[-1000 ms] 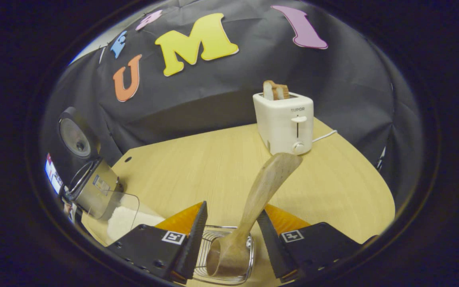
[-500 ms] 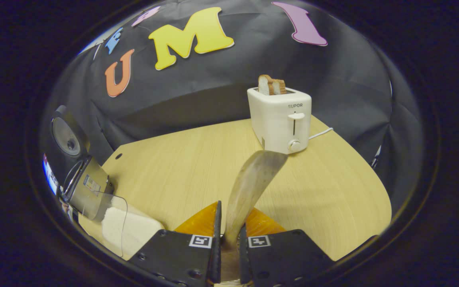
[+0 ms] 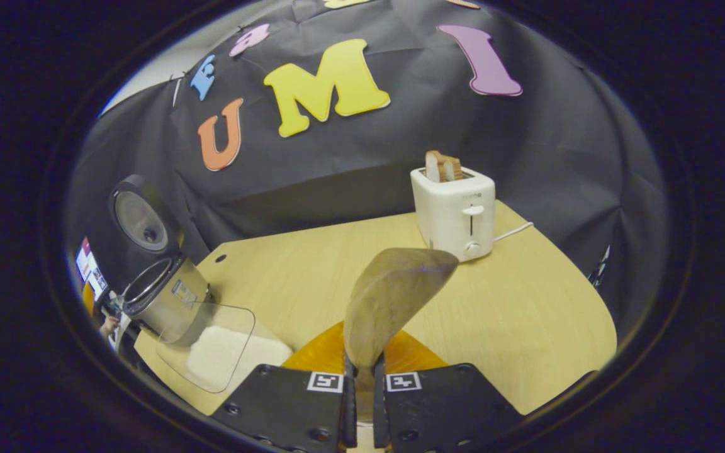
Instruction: Close the left gripper, press the button to open the rice cooker; take a wooden spoon from the chopstick holder with the right hand, scoop a spoonful of rice and pour it into the rice cooker, then put the wooden spoon back into the chopstick holder.
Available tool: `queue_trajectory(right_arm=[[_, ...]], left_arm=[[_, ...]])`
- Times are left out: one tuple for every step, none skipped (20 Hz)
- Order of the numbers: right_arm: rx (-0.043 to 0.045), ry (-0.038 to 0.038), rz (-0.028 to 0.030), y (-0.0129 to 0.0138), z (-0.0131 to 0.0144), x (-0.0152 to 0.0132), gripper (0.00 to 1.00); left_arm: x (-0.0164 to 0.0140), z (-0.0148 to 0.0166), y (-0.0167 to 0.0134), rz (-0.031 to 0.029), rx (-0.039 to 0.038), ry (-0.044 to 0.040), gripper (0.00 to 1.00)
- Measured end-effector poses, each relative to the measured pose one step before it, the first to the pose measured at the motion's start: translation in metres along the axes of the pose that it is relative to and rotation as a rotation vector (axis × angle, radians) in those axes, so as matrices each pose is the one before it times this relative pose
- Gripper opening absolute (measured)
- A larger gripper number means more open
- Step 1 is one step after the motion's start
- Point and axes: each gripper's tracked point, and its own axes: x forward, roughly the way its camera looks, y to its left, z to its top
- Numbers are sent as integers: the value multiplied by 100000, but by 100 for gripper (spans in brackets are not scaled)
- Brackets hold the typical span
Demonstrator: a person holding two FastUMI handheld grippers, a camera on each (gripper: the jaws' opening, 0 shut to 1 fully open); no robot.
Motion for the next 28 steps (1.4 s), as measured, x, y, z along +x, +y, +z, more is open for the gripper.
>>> queue_trajectory(right_arm=[[-643,-785,950,355,199,-562,10],[-931,-1080,-128,128,436,-512,10],[-1450,-1569,-349,231,481,-649,10],[-2309,-2133,-1144,180,686,-554,12],[-2409,-2461,-1107,292,695,-549,10],[-2760,-2245,-1285,258,762,-628,10],[-2812,-2430,-735,429,752,-591,10],[-2171,-2256,-80,548,813,-549,12],[-1737,-1964,38,698,598,-640,10],[-1563,-1347,-63,595,554,-516,10],[-884,-853,-503,526,345,-544,10],[-172,-1177,388,735,701,-516,8],[458,-1209,1112,975,566,-414,8],[655,-1017,1244,983,585,-343,10],[496,-1180,1246,832,594,-342,10],[183,-1257,928,817,667,-264,10],[-303,-1104,684,856,445,-164,10],[-596,-1159,487,711,446,-212,10],[-914,-805,859,887,156,-8,10],[-370,-448,1037,919,254,-13,10],[-92,14,1057,901,-30,226,10],[757,236,664,801,66,303,10],[1103,202,748,656,-37,98,9],[310,549,1481,943,-235,314,5],[555,588,1105,698,-271,504,4],[638,196,858,619,-164,491,4],[177,529,781,625,-284,277,4],[42,916,603,566,-306,447,4]], left_arm=[[68,161,-377,-1521,638,218,88],[47,134,-27,-247,303,-136,88],[177,61,101,120,207,247,88],[22,-147,239,885,207,694,88],[-75,-37,372,1168,183,492,88],[-96,-130,238,718,-294,271,88],[34,-44,-139,-377,-728,115,88],[0,-7,-184,-924,-347,114,88],[-102,104,198,20,39,-169,88],[-72,213,321,572,-130,-656,88],[-55,5,237,68,-394,-365,88],[-88,113,105,-146,-320,-210,88],[-60,51,103,86,-155,-69,88],[-149,-46,248,241,-29,178,88],[-42,-60,302,454,86,104,88],[-84,146,327,622,-56,-173,88],[-69,21,245,561,-272,18,88],[-19,-83,155,200,-309,257,88],[34,-115,53,-80,-289,387,88],[-2,6,145,248,-350,148,88],[-45,-55,190,383,-316,288,88],[60,-165,202,440,-185,373,88],[81,-111,147,284,-13,442,88],[90,-160,77,179,-16,594,88],[6,-46,3,99,249,390,88],[37,-79,56,72,230,114,88],[67,-40,180,267,238,-12,88],[41,4,69,393,388,29,88]])
